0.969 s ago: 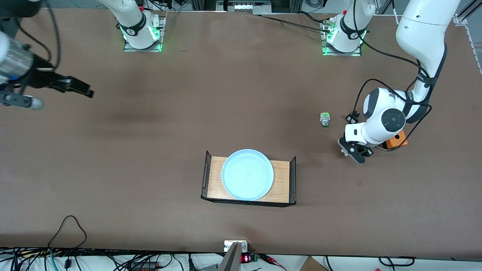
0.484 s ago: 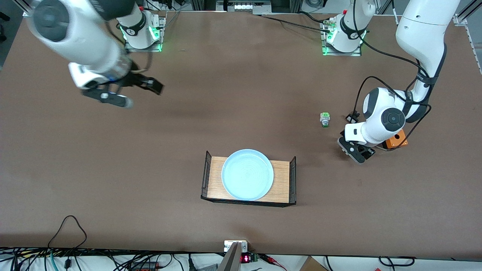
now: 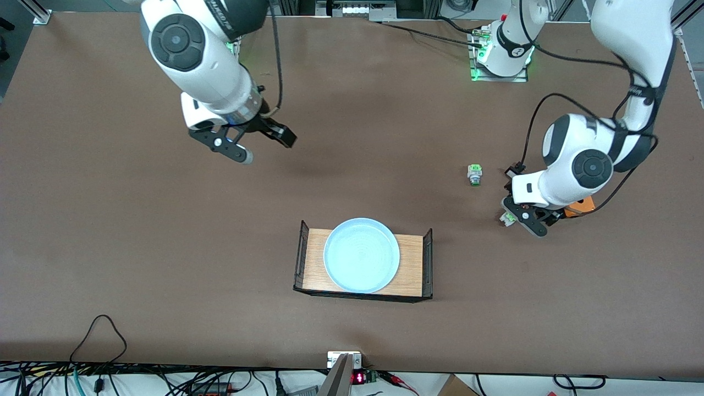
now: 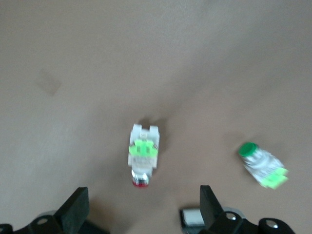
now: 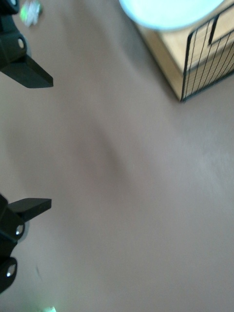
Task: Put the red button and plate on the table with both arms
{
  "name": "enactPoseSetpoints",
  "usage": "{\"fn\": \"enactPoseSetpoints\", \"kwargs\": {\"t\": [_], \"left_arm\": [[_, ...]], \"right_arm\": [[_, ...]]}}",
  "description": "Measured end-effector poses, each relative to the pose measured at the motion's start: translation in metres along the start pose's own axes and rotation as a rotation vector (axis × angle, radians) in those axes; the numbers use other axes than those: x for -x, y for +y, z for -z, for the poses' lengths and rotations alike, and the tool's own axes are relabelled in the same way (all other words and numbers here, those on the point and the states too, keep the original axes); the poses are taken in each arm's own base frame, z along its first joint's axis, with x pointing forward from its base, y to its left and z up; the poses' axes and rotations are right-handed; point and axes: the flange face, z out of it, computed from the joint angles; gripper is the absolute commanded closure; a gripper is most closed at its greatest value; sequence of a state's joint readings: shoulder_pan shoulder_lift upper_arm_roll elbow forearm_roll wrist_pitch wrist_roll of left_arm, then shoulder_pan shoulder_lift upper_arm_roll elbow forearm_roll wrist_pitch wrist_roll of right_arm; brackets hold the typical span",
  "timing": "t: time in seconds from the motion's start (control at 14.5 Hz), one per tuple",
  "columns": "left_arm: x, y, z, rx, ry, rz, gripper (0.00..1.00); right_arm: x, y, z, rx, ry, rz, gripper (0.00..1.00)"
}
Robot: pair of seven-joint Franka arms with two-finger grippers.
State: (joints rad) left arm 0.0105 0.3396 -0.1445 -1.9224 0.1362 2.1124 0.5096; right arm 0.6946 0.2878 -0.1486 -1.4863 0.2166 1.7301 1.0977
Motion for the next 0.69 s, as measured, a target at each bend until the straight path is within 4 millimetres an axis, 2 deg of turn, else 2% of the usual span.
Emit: {"fn": "enactPoseSetpoints", "kwargs": {"t": [0.21, 0.35, 0.55, 0.69], "left_arm": [[-0.006, -0.004, 0.067, 0.005, -0.037, 0.169, 0.00], [-0.006, -0.015, 0.111, -0.007, -0.025, 0.291, 0.00], [-0.010, -0.032, 0.175, -0.047, 0.069, 0.338, 0.00], [-0.014, -0.042, 0.201, -0.066, 0.121, 0.349, 0.00]], "right_arm": [[0.002, -0.051, -0.021, -0.085, 0.040, -0.104, 0.00], [0.002, -0.074, -0.041, -0.127, 0.062, -0.144, 0.00], [-0.009, -0.086, -0.056, -0.173, 0.068, -0.183, 0.00], [-0.019, -0.091, -0.061, -0.221, 0.085, -0.224, 0.00]]}}
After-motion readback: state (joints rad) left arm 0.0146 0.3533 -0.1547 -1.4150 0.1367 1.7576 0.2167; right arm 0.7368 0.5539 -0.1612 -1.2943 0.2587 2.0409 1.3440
